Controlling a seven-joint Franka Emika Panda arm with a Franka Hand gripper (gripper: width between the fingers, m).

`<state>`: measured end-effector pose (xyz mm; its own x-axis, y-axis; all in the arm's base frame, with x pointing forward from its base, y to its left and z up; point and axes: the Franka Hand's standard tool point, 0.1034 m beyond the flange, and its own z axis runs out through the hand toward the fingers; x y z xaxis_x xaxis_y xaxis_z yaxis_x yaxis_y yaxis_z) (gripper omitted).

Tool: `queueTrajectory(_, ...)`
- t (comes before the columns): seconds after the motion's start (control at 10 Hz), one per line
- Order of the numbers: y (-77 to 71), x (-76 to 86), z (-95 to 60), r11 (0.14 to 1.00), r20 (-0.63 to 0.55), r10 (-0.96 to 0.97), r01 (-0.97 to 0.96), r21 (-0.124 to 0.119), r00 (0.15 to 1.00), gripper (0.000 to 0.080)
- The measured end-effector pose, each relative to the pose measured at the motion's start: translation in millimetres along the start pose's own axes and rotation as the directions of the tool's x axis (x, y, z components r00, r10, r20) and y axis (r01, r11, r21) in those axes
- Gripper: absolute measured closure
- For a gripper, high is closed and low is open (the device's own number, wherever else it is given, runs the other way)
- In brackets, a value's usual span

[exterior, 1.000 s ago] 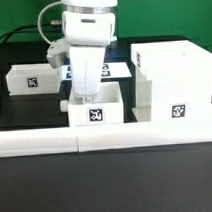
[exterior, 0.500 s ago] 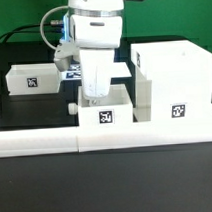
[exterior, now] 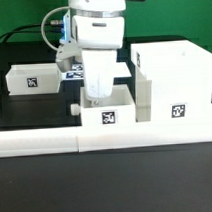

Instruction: Assemble drawer

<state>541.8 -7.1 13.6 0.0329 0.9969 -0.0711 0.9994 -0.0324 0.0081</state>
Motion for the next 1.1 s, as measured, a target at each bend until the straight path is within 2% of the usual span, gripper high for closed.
queueTrajectory(0.1,3.0,4.1,-2.0,1.000,-0.002,0.002,-0.002,-0.006,1.000,0.0758)
queueTrajectory(0.3,1.5,0.0,-0.5,1.000,-0.001,0.011,-0.011,-0.003,1.000,0.0758)
queueTrajectory(0.7,6.6,5.9,-0.8,1.000,-0.003,0.007,-0.007,0.003,1.000,0.0758)
queueTrajectory(0.8,7.1,4.9,-1.4,1.000,-0.001,0.008,-0.008,0.012,1.000,0.0758)
queueTrajectory(1.1,6.8,4.9,-0.8,1.000,-0.001,0.009,-0.009,0.011,1.000,0.0758)
